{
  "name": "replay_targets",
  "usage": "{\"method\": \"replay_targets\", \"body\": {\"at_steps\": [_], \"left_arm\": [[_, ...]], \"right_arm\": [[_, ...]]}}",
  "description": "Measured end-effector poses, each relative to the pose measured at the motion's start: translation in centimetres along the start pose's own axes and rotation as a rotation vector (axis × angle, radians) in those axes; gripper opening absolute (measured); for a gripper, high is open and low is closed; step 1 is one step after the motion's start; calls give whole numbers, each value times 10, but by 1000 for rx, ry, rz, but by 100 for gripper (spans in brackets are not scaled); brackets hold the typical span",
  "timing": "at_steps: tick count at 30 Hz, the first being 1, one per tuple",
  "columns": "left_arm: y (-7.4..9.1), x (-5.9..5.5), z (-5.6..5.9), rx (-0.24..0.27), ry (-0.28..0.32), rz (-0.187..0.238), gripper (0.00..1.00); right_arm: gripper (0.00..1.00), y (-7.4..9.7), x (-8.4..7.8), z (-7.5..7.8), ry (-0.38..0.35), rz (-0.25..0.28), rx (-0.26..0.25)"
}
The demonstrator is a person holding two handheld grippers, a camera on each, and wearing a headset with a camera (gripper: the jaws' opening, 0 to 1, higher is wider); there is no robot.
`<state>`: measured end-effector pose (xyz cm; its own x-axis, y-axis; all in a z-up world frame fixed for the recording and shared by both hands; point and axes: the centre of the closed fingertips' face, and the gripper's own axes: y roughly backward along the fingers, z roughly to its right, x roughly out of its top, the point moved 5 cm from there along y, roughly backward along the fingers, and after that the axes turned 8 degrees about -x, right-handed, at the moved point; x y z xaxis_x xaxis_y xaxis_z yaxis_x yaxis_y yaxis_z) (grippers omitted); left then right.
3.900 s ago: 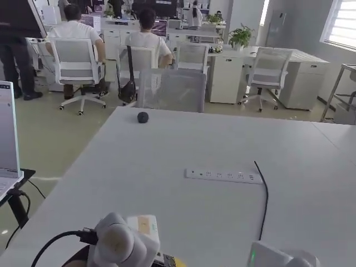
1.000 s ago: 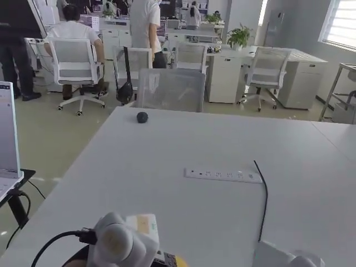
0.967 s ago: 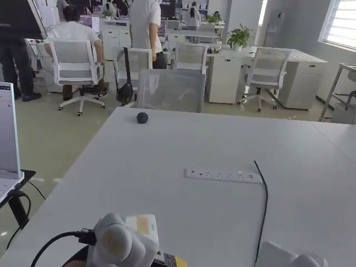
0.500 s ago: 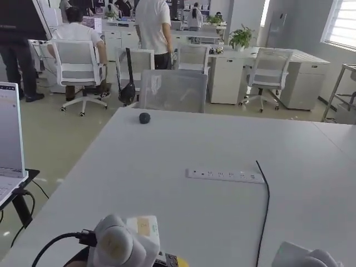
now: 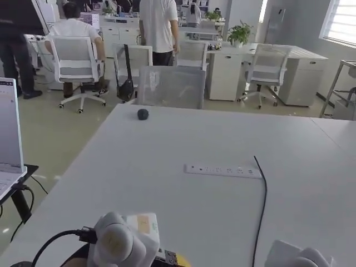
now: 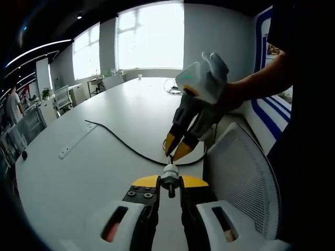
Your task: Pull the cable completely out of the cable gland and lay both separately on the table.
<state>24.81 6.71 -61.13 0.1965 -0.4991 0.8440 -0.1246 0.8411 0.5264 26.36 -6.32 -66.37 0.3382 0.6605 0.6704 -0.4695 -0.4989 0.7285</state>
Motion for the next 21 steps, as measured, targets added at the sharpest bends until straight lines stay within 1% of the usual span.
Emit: {"method": "replay_targets", "body": {"at_steps": [2, 5, 7, 8, 9, 10, 12, 13, 14, 16, 18, 19, 21], "left_arm": [[0, -1, 0, -1, 2, -5, 15], [0, -1, 0, -5, 5, -6, 15], [0, -1, -1, -5, 7, -5, 15], [0, -1, -1, -5, 8, -4, 15], [1, -1, -1, -5, 9, -4, 15], [1, -1, -1, -5, 8, -3, 15], [1, 0, -2, -8, 10, -3, 15], [1, 0, -2, -8, 9, -4, 15], [1, 0, -3, -6, 9, -4, 15], [1, 0, -4, -6, 15, -2, 15], [1, 0, -3, -6, 15, -1, 15], [1, 0, -3, -7, 16, 0, 15], [1, -1, -4, -7, 19, -2, 15]], "right_arm": [[13, 1, 6, -3, 25, 29, 4], [22, 5, 21, -10, 153, 92, -10], [27, 8, 31, -14, 202, 137, -31], [31, 10, 41, -20, 240, 182, -33], [31, 11, 46, -26, 275, 204, -20], [29, 10, 49, -31, 344, 208, -11], [22, 10, 52, -36, 398, 197, -6], [18, 10, 54, -37, 389, 201, -2], [18, 9, 55, -37, 379, 201, 9], [18, 7, 54, -36, 387, 197, 12], [15, 6, 54, -36, 396, 192, 26], [12, 4, 53, -36, 400, 189, 41], [7, 4, 52, -36, 419, 189, 46]]}}
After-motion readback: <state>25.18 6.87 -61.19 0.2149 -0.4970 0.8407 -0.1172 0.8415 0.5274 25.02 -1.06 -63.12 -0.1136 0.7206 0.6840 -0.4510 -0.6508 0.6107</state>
